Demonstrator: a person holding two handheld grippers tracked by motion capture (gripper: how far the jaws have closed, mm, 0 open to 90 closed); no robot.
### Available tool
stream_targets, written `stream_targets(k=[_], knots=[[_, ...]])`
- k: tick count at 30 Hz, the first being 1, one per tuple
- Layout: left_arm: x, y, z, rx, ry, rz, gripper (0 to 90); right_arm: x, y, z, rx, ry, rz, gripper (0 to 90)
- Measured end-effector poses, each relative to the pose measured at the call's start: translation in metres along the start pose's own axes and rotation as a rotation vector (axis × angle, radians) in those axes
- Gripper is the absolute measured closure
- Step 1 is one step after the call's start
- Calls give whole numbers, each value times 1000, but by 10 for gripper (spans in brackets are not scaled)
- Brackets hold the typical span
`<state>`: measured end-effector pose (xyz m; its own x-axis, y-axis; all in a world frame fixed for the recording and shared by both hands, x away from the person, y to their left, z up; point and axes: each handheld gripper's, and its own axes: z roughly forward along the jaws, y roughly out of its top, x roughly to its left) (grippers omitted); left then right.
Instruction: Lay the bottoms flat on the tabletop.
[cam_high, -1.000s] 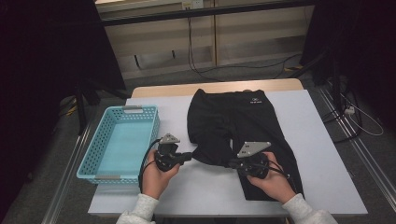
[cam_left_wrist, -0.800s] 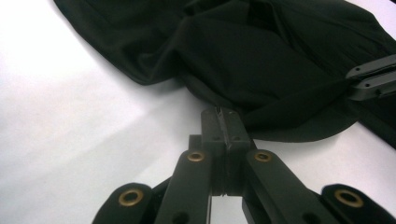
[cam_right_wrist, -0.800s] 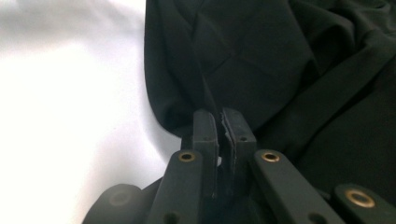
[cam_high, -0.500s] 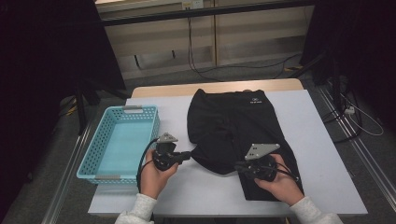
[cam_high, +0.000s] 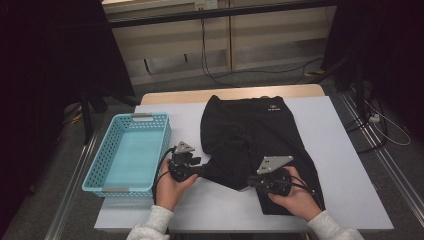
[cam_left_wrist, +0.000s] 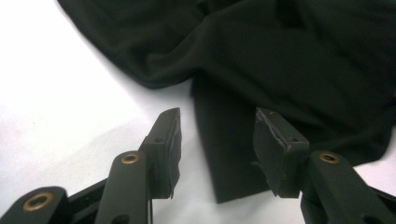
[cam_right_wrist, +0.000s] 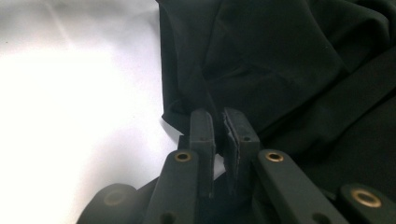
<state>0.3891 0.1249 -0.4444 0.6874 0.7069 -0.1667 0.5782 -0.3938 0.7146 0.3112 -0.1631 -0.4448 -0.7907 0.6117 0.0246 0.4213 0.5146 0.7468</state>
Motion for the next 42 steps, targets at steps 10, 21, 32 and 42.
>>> stream_targets(k=[10, 21, 32, 42], knots=[[0, -1, 13, 55, -13, 1, 777, -3, -1, -1, -26, -33, 12, 553], [-5, 0, 2, 73, -42, -32, 894, -12, 1, -11, -95, -87, 70, 489], [-9, -4, -14, 73, -59, -53, 893, -4, 3, 6, -46, -73, 47, 525], [-10, -10, -24, 89, -67, -61, 892, -5, 7, 19, -20, -70, 37, 547]])
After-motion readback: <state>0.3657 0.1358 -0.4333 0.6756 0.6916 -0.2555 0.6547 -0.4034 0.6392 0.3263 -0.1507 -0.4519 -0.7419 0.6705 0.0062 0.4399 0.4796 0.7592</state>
